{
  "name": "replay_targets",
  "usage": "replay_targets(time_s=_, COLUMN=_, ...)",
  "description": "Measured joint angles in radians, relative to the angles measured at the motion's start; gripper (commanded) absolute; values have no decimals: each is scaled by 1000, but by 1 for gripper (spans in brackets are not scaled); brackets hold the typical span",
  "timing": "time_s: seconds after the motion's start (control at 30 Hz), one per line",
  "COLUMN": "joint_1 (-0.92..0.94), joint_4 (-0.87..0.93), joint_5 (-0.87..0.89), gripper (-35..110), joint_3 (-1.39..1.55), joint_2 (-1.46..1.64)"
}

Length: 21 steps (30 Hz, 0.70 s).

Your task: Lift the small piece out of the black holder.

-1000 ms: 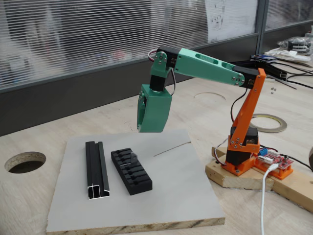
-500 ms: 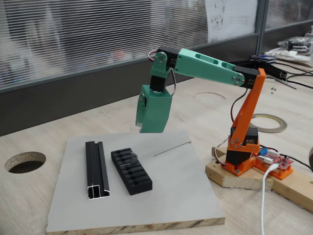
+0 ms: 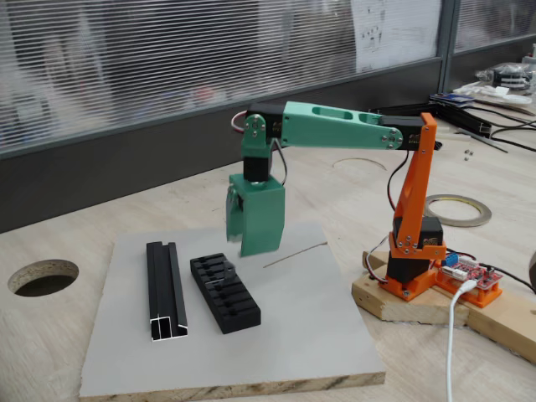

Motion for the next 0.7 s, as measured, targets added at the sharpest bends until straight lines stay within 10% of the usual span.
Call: replay_targets(time_s=0.7, joint_1=-15, joint_4=-133, joint_5=-2, gripper=38, joint_3=12, joint_2=-74)
